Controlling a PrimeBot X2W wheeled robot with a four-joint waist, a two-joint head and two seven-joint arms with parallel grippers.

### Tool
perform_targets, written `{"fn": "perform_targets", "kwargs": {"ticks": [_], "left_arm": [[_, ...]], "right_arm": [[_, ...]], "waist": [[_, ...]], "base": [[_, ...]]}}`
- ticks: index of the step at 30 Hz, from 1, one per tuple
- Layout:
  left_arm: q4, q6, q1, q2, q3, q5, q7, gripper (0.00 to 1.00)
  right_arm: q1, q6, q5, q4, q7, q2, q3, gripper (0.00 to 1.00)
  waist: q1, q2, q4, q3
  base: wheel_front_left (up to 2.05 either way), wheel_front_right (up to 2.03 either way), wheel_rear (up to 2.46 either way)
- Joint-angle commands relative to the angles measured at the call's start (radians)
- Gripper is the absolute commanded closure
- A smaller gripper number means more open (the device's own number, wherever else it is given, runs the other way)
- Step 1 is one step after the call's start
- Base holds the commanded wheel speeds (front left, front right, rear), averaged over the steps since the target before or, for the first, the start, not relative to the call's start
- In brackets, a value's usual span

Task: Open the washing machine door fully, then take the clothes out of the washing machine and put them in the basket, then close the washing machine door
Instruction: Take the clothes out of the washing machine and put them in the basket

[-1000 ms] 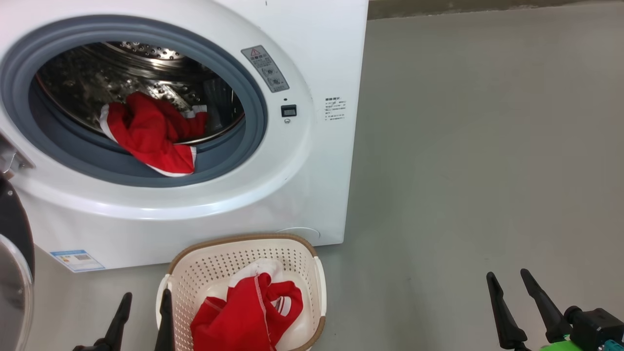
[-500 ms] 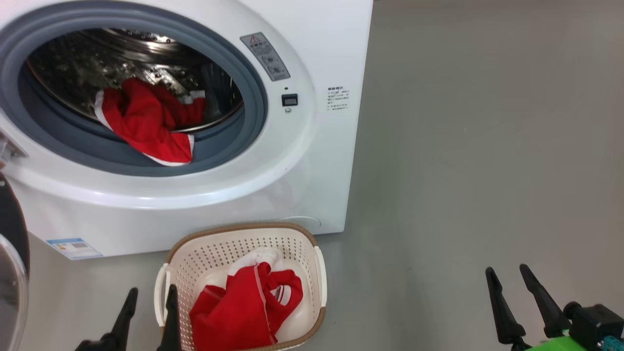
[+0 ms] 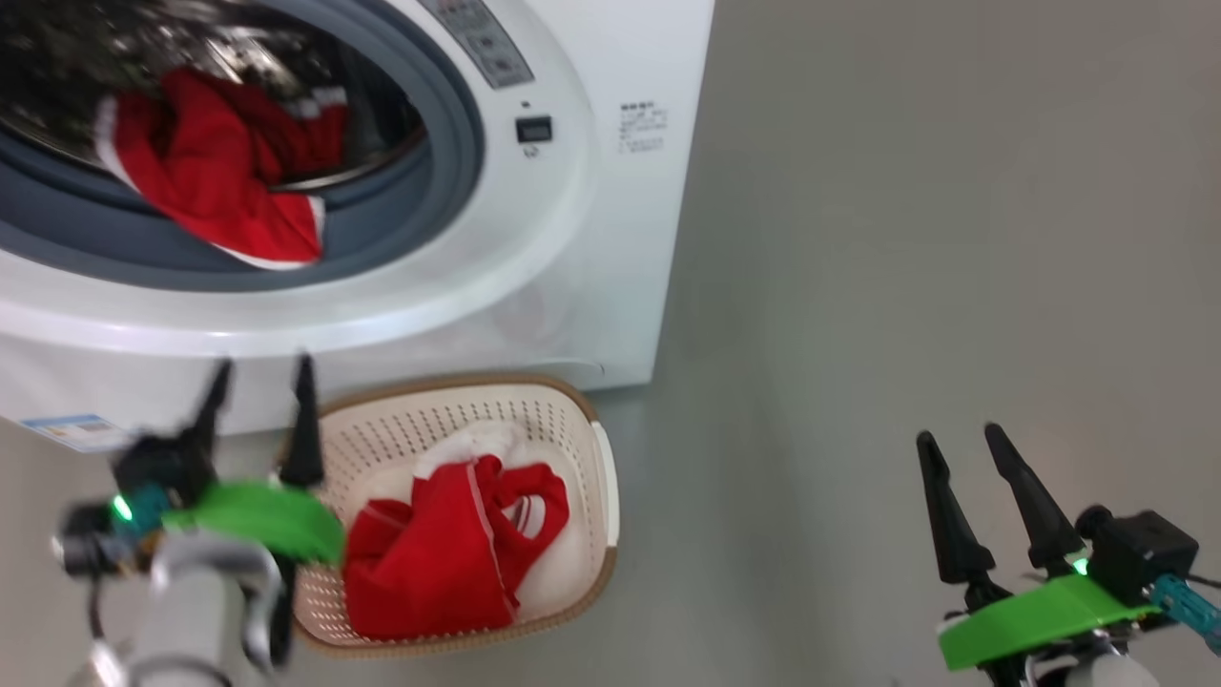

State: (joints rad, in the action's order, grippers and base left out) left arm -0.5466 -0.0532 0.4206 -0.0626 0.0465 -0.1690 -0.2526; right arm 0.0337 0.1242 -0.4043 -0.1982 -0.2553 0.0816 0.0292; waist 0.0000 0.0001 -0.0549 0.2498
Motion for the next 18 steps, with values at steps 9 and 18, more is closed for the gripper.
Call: {"fn": "perform_targets", "kwargs": {"ticks": [9,18], "left_arm": [[-0.256,0.005,0.317,-0.136,0.072,-0.002,-0.004,0.0],[-0.487,0.015,0.492,-0.225,0.085,-0.009,-0.007,0.0]], "right_arm": [[0.098,0.007,-0.01,0.019,-0.006,-0.015,0.049,0.0],[0.117,0.007,-0.014,0.016,-0.006,-0.025,0.058,0.0]], "waist": [[0.0,-0.0001,-0.097,0.151],[0.0,-0.0001,-0.155,0.185]], "base": [[0.0,0.0,0.0],[0.0,0.0,0.0]]}}
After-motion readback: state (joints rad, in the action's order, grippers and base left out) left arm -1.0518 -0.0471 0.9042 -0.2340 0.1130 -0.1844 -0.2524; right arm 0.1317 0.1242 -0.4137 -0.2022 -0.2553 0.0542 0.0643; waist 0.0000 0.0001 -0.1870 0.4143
